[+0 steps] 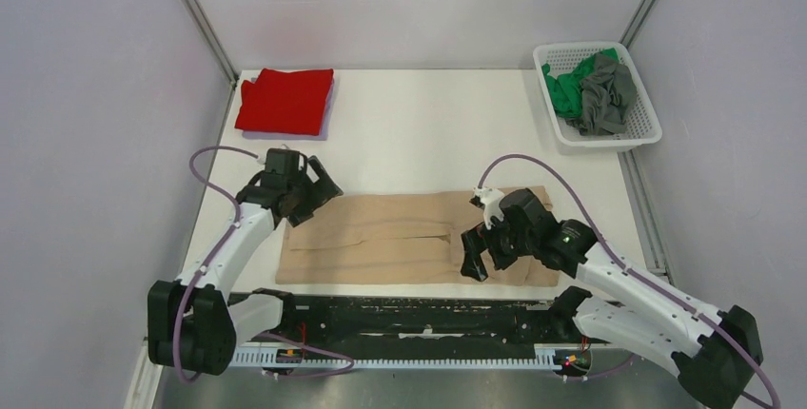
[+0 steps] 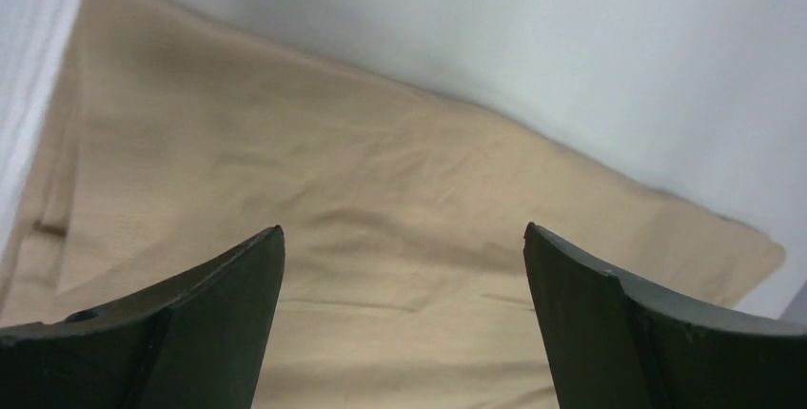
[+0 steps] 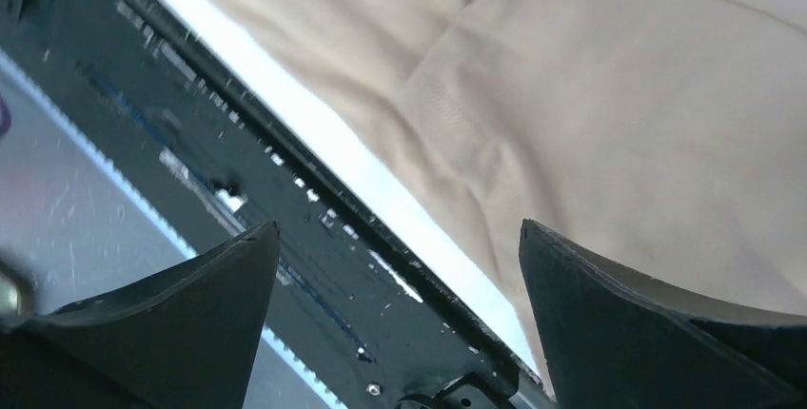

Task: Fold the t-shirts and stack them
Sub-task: Fold the other side of the tshirt into a rectangle, then rotate the tshirt 90 degrees

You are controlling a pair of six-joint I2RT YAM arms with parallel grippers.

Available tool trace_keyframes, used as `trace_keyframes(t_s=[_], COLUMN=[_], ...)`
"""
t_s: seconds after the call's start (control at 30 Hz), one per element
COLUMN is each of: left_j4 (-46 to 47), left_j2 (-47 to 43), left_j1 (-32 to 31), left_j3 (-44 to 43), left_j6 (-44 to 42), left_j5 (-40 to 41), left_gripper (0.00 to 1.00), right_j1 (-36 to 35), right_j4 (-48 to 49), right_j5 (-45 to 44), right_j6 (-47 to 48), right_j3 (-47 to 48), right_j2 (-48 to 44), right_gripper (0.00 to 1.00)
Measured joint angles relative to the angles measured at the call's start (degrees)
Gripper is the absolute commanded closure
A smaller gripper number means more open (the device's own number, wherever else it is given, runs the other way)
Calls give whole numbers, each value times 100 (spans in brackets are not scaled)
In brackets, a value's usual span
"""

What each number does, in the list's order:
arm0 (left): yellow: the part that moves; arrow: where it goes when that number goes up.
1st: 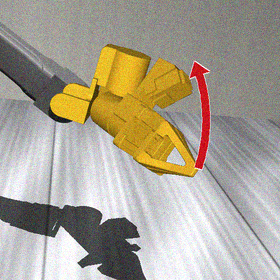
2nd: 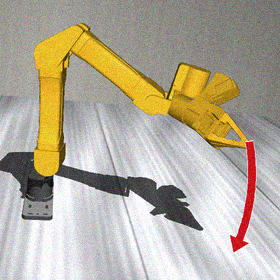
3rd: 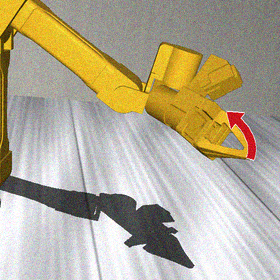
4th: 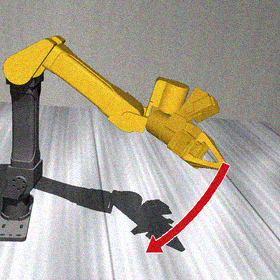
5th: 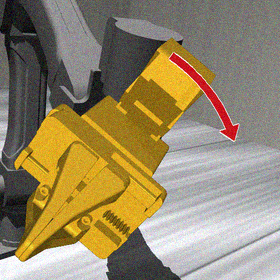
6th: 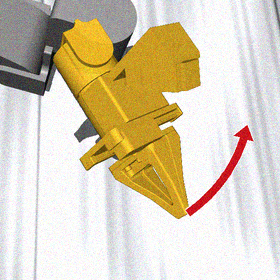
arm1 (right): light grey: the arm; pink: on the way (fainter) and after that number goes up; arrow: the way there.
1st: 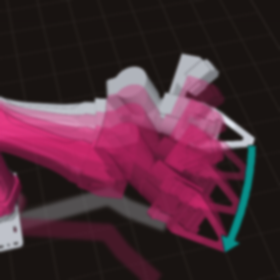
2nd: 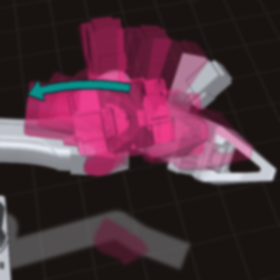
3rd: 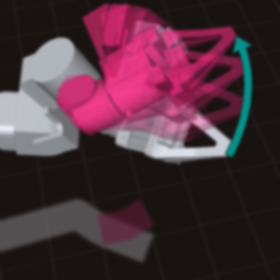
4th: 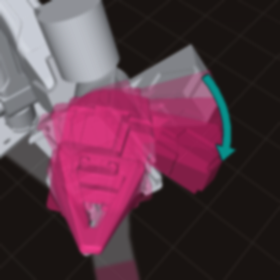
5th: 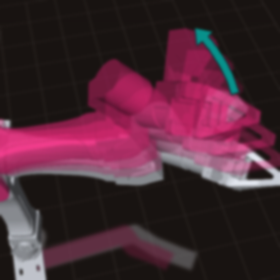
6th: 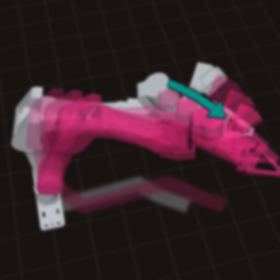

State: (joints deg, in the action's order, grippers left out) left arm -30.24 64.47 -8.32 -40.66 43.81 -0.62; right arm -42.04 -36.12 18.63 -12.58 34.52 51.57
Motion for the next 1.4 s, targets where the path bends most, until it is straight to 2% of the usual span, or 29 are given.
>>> trace_keyframes(t_s=[0.17, 0.33, 0.4, 0.5, 0.7, 0.87, 1.03, 1.23, 1.4], left_j4=[136, 173, 216, 302, 323, 400, 627, 1123, 1473], left_j2=[302, 887, 1067, 1300, 1410, 1414, 1567, 2378, 3126], left_j1=[-365, -511, -505, -505, -660, -916, -1379, -2310, -2896], left_j3=[-125, -116, -68, 59, 90, 120, 72, -557, -1198], left_j6=[-188, -352, -367, -367, -365, -317, -181, -35, -7], left_j5=[-629, -831, -833, -841, -852, -872, -905, -1255, -1628], left_gripper=[0, 0, 0, 0, 0, 0, 0, 0, 0], right_j1=[376, 1169, 1499, 1926, 2870, 3294, 3311, 3279, 3121], right_j4=[59, 859, 1182, 1956, 3005, 3646, 3799, 3611, 3560], right_j5=[-793, -776, -688, -529, 48, 409, 667, 793, 767], right_j6=[-581, -1014, -1147, -1130, -804, -603, -605, -879, -1158], right_j3=[-79, -984, -1268, -1209, -310, 1106, 3530, 6457, 8194], right_j2=[-282, -177, 111, 680, 2441, 4221, 6277, 8299, 9423], right_gripper=[2, 2, 2, 2, 2, 2, 2, 2, 2])
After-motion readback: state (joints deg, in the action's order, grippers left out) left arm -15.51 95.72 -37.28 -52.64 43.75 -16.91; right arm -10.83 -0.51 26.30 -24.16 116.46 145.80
